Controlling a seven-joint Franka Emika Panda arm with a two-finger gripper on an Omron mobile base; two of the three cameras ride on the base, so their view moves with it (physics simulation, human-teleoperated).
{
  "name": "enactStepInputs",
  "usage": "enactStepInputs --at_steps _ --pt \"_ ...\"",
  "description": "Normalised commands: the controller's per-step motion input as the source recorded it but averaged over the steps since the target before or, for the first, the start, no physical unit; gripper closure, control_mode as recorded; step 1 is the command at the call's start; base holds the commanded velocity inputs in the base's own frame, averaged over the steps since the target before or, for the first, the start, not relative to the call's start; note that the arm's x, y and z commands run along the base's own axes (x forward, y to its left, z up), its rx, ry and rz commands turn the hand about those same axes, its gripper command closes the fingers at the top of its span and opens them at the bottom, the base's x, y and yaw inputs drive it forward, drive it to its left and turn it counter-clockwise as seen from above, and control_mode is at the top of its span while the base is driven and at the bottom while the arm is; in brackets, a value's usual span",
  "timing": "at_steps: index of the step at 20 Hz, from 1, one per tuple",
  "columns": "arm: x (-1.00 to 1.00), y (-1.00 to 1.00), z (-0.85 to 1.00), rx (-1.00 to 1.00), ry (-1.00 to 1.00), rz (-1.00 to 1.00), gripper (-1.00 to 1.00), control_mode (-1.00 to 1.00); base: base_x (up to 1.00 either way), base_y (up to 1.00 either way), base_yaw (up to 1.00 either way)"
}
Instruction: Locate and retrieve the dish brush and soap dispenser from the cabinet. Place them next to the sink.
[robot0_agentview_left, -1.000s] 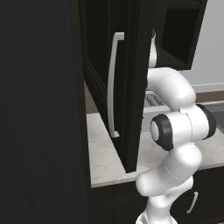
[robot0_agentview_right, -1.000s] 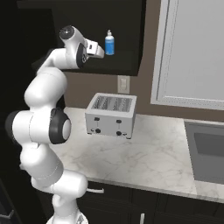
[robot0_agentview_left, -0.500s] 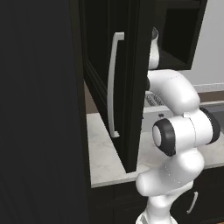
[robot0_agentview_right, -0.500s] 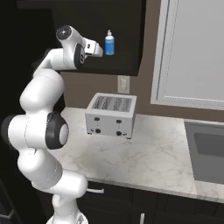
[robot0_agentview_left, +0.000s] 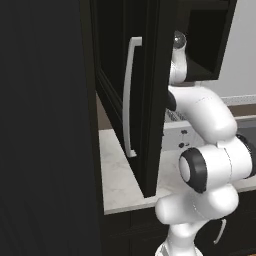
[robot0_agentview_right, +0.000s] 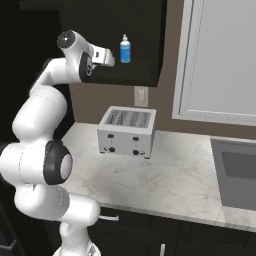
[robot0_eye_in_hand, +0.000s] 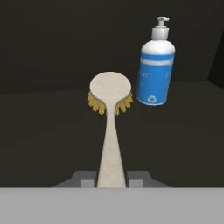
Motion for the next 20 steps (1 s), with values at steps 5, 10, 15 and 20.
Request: enactStepInputs --at_steps 5,10,15,20 --pt "-0.78 0.04 0.05 0.0 -0.06 0.0 1.0 -1.0 0.0 0.0 0.0" --pt "-0.94 0.03 0.04 0.0 -0.06 0.0 1.0 -1.0 0.0 0.0 0.0" --pt "-0.98 0.0 0.01 0.0 -0.03 0.0 1.0 -1.0 0.0 0.0 0.0" --pt "-1.0 0.0 0.0 0.0 0.0 0.0 1.0 -1.0 0.0 0.0 0.0"
